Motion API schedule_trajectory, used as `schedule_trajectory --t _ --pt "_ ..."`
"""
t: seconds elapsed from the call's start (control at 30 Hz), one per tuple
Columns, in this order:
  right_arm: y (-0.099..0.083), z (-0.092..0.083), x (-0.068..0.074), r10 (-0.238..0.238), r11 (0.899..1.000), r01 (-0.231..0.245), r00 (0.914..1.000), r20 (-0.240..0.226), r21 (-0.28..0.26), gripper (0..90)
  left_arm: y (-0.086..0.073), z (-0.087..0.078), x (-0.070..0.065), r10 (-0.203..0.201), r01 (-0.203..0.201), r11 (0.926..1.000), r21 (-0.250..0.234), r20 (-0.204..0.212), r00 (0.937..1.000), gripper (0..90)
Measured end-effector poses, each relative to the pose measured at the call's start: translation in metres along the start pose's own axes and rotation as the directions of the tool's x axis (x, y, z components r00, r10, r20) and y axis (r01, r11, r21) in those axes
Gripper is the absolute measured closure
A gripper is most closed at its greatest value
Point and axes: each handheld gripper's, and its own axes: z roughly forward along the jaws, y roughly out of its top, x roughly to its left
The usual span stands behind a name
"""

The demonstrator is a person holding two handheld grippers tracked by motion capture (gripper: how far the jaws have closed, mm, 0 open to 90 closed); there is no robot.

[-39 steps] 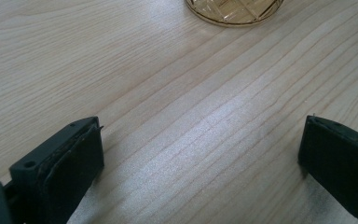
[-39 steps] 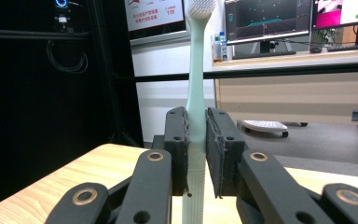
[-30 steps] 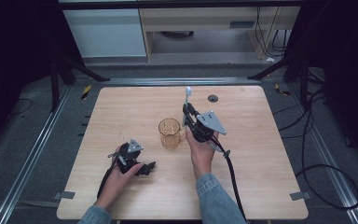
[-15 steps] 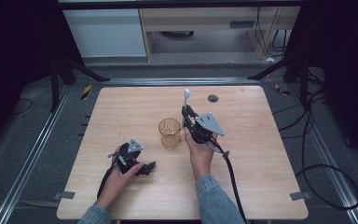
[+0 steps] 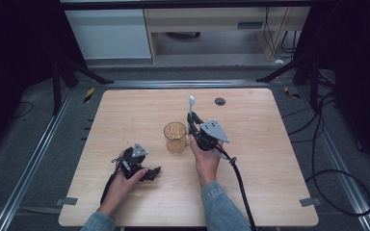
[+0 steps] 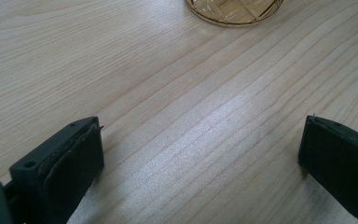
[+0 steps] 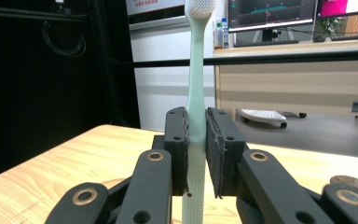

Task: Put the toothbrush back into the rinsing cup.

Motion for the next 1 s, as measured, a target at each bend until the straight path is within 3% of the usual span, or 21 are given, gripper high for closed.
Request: schedule_trajectory --t 0.2,0.47,1.0 --pt "-0.007 0.000 -0.003 0.014 1.000 -0.014 0.9999 -0.003 0.011 79.1 0.000 0.000 0.000 0.000 0.000 1.0000 0.000 0.000 1.0000 0.0" --pt "-0.014 0.002 -0.002 -0.007 1.000 0.007 1.0000 -0.002 0.026 79.1 0.000 0.000 0.000 0.000 0.000 1.0000 0.000 0.000 1.0000 0.0" --pt "-0.026 0.002 -0.003 -0.006 0.999 0.006 1.0000 -0.002 0.052 79.0 0.000 0.000 0.000 0.000 0.000 1.0000 0.000 0.000 1.0000 0.0"
